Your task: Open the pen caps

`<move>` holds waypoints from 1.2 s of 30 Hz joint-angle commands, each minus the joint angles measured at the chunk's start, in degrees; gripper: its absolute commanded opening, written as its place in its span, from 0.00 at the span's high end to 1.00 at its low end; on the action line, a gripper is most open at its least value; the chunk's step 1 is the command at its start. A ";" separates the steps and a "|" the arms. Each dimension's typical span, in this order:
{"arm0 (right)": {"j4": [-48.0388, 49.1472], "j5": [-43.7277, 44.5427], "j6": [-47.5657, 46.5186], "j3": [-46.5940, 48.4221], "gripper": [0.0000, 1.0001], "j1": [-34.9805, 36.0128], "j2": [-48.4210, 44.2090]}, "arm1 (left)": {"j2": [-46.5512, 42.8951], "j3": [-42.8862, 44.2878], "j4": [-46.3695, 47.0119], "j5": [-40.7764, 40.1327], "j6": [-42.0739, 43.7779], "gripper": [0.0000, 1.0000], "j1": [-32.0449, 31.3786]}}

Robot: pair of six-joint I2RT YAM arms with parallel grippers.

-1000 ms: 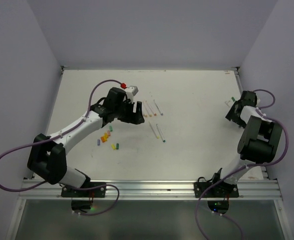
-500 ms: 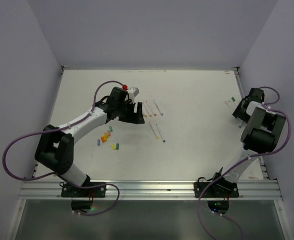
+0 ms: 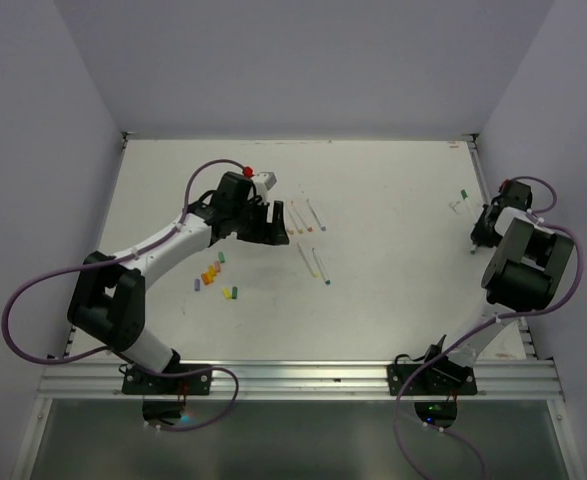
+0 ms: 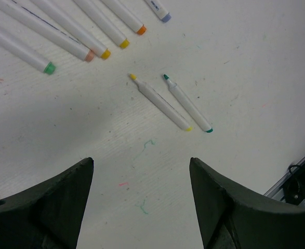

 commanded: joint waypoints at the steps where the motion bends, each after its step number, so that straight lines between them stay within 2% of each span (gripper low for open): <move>1: -7.93 0.09 -2.04 -5.26 1.00 -1.30 -0.42 | -3.83 -0.73 1.04 0.35 -0.11 0.23 0.50; 6: -9.50 -0.61 1.30 -5.80 1.00 -1.83 -5.52 | -5.24 0.15 0.60 0.52 1.04 0.23 0.85; 13: -14.07 1.14 6.92 -6.58 1.00 -1.56 -19.23 | -5.86 2.79 -2.21 3.68 -0.71 0.27 2.61; 16: -17.41 3.77 11.30 -8.16 1.00 0.89 -26.69 | -6.56 2.09 -3.53 5.09 -3.08 0.27 4.19; 19: -18.73 3.17 14.48 -9.57 1.00 7.56 -31.36 | -6.57 1.38 -5.72 6.50 -4.93 0.28 6.65; 20: -20.13 2.73 14.92 -9.14 1.00 11.75 -31.72 | -6.30 1.64 -7.55 6.59 -5.03 0.28 7.87; 24: -22.52 -1.56 18.52 -9.22 1.00 21.71 -33.47 | -7.17 2.96 -11.79 2.91 -6.95 0.29 9.38; 27: -20.59 -5.35 19.14 -8.87 1.00 29.61 -33.75 | -11.04 -1.16 -9.43 3.86 -10.64 0.29 9.47; 32: -19.96 -13.69 16.95 -2.91 1.00 42.54 -26.38 | -12.98 -3.36 -8.98 6.32 -13.28 0.30 9.47; 33: -19.88 -18.49 16.77 -2.02 1.00 44.30 -24.88 | -13.42 -4.15 -8.28 6.85 -13.64 0.30 9.55; 36: -17.25 -23.53 18.87 0.79 1.00 51.24 -20.57 | -14.65 -5.65 -4.86 8.34 -16.88 0.30 9.55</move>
